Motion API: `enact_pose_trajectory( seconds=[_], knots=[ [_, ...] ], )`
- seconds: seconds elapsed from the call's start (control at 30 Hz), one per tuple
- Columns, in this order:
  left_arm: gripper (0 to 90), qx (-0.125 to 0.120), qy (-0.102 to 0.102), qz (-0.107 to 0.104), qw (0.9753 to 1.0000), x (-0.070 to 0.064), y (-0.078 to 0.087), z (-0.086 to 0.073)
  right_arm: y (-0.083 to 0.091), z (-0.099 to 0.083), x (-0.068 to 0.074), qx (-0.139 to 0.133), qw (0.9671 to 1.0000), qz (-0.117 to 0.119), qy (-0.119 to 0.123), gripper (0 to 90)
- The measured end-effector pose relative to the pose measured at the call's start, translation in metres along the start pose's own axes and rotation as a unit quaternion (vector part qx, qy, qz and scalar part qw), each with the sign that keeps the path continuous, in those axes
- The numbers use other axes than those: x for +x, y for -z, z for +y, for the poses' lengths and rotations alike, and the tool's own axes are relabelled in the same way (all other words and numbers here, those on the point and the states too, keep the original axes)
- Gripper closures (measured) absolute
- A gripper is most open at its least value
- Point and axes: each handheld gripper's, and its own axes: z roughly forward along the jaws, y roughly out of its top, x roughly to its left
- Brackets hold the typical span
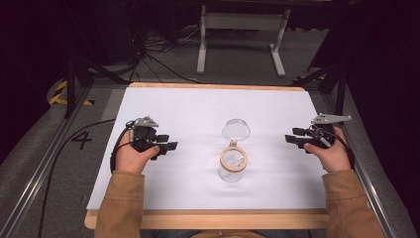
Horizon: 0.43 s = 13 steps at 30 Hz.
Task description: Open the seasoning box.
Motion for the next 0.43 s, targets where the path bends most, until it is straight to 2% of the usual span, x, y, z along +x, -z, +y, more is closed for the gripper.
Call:
enact_pose_trajectory(
  seconds=[0.1,0.17,0.3,0.43],
  knots=[
    [48.5,0.005,-0.003,0.003,1.0,0.003,-0.004,-0.001,-0.006,-0.005,-0.004,0.01,0.9999,-0.008,-0.002,48.2],
    [46.7,0.015,0.003,0.007,0.9999,0.006,-0.008,-0.004,-0.012,-0.009,-0.006,0.026,0.9993,-0.014,-0.022,45.0],
    [42.8,0.031,0.004,0.014,0.9994,0.009,-0.012,-0.006,-0.021,-0.015,-0.008,0.04,0.9987,-0.024,-0.023,43.1],
    [39.5,0.032,0.012,0.017,0.9992,0.009,-0.014,-0.006,-0.025,-0.016,-0.008,0.054,0.998,-0.032,-0.011,41.4]
  ],
)
